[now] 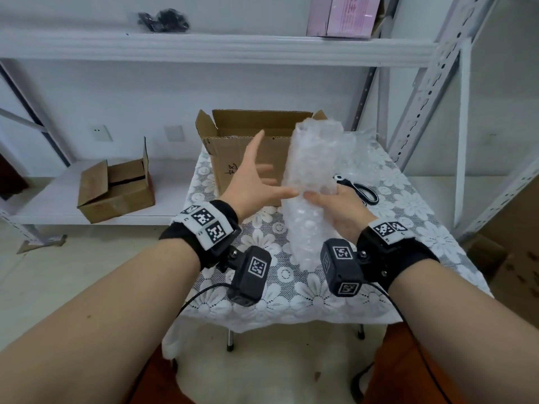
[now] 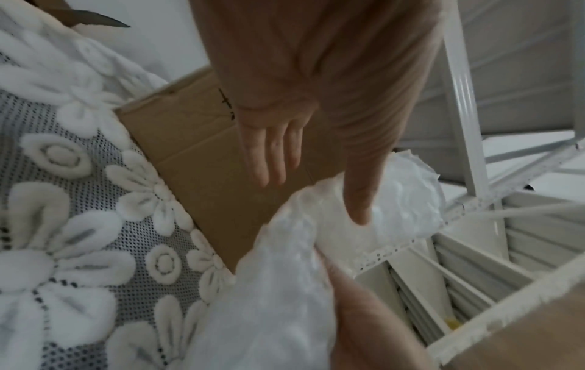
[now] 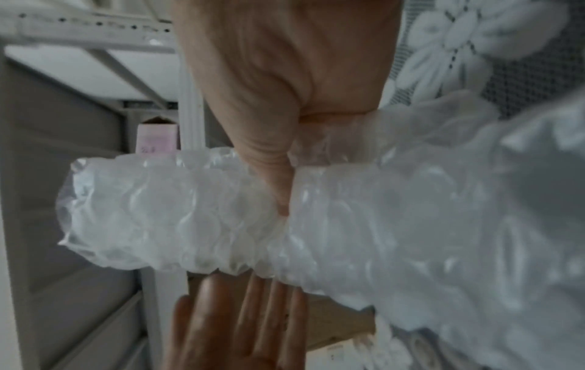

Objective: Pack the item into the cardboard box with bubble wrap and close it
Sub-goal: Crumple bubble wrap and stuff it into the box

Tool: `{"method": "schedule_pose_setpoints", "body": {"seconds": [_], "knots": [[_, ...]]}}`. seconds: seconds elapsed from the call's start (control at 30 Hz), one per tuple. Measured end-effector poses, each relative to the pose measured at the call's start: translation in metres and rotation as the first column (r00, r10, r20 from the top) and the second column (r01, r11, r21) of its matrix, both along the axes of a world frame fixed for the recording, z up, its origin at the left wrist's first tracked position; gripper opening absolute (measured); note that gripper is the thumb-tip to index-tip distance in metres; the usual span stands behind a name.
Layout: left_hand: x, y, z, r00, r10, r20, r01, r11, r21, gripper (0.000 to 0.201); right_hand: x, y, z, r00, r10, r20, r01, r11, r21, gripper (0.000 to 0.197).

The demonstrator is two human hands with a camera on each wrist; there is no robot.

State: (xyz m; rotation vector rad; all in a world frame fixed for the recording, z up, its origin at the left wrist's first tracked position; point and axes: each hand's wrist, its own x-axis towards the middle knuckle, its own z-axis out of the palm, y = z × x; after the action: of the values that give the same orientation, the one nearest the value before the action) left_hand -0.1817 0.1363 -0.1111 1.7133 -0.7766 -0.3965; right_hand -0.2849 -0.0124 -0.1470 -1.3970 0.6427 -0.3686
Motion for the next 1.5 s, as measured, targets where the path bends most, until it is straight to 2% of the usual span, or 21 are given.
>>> {"method": "schedule_pose_setpoints", "body": {"seconds": [0.1,0.23,0.33,0.4,0.47,0.53,0.67,0.7,0.77,0.83,0.93,1.0,1.03,1.1,1.13,1.2,1.23,1.3,1.37,1.43,1.5], "knots": [[-0.005,-0.002,-0.004,0.994,0.11,-0.004,-0.11,0.991,-0.079,0.101,0.003,0.005,-0.002,0.997,0.028,0.068,-0.041,0.98,0.194,0.039],[-0.01,-0.003,-0.007,0.966,0.245,0.084,-0.224,0.953,-0.206,0.068,0.006,0.012,0.0,0.993,0.066,0.101,-0.092,0.956,0.279,0.037],[-0.006,0.001,-0.009,0.98,0.183,0.077,-0.177,0.981,-0.075,0.059,0.005,0.015,0.003,0.984,0.103,0.145,-0.143,0.942,0.302,0.037],[-0.003,0.006,-0.009,0.994,0.056,-0.099,-0.051,0.997,0.052,0.04,0.004,0.017,0.005,0.977,0.154,0.146,-0.191,0.937,0.292,0.038],[-0.001,0.008,-0.011,0.974,-0.057,-0.219,0.071,0.996,0.06,0.017,0.003,0.016,0.005,0.977,0.182,0.115,-0.207,0.941,0.269,0.039],[-0.001,0.008,-0.013,0.985,-0.072,-0.157,0.083,0.995,0.062,0.011,0.004,0.017,0.004,0.976,0.196,0.098,-0.214,0.945,0.247,0.044],[0.006,0.005,-0.026,0.998,0.03,0.048,-0.032,0.998,0.044,0.02,0.004,0.02,0.006,0.972,0.201,0.123,-0.219,0.964,0.151,0.058],[0.01,0.005,-0.029,0.994,0.078,0.081,-0.082,0.996,0.045,0.019,0.004,0.018,0.008,0.967,0.214,0.137,-0.234,0.96,0.151,0.057],[0.018,0.006,-0.034,0.976,0.158,0.147,-0.168,0.984,0.06,0.015,-0.001,0.016,0.015,0.948,0.269,0.172,-0.299,0.935,0.189,0.039],[0.022,0.008,-0.035,0.949,0.207,0.239,-0.231,0.97,0.077,0.016,-0.005,0.013,0.021,0.932,0.281,0.231,-0.339,0.9,0.275,0.029],[0.017,0.011,-0.031,0.884,0.26,0.389,-0.329,0.936,0.122,0.035,-0.006,0.009,0.026,0.924,0.275,0.267,-0.354,0.879,0.32,0.049],[0.012,0.011,-0.03,0.825,0.278,0.492,-0.391,0.909,0.141,0.027,-0.004,0.011,0.028,0.921,0.292,0.259,-0.369,0.868,0.332,0.057],[0.011,0.011,-0.029,0.808,0.286,0.515,-0.409,0.901,0.141,0.023,-0.003,0.014,0.03,0.923,0.308,0.231,-0.37,0.875,0.311,0.054],[0.009,0.01,-0.027,0.859,0.332,0.389,-0.399,0.911,0.105,0.02,0.0,0.017,0.031,0.941,0.296,0.162,-0.327,0.92,0.216,0.031],[0.009,0.009,-0.027,0.895,0.358,0.268,-0.39,0.917,0.08,0.017,0.001,0.018,0.03,0.947,0.28,0.156,-0.306,0.935,0.179,0.023],[0.012,0.006,-0.026,0.926,0.37,-0.076,-0.366,0.929,0.06,0.007,0.003,0.02,0.026,0.951,0.252,0.177,-0.28,0.947,0.157,0.026],[0.013,0.007,-0.025,0.909,0.325,-0.262,-0.318,0.946,0.069,0.021,0.003,0.02,0.024,0.953,0.237,0.187,-0.267,0.95,0.16,0.029],[0.014,0.01,-0.023,0.806,0.122,-0.579,-0.158,0.987,-0.013,0.047,0.003,0.021,0.019,0.961,0.206,0.187,-0.232,0.963,0.134,0.03],[0.009,0.012,-0.019,0.713,-0.045,-0.699,-0.073,0.988,-0.138,0.052,0.006,0.022,0.015,0.967,0.175,0.187,-0.19,0.979,0.069,0.027],[0.007,0.014,-0.021,0.621,-0.122,-0.774,-0.049,0.98,-0.194,0.063,0.007,0.026,0.012,0.969,0.166,0.184,-0.163,0.986,-0.029,0.026],[0.005,0.015,-0.021,0.586,-0.187,-0.789,0.018,0.976,-0.219,0.074,0.01,0.031,0.007,0.968,0.17,0.182,-0.15,0.981,-0.12,0.023]]}}
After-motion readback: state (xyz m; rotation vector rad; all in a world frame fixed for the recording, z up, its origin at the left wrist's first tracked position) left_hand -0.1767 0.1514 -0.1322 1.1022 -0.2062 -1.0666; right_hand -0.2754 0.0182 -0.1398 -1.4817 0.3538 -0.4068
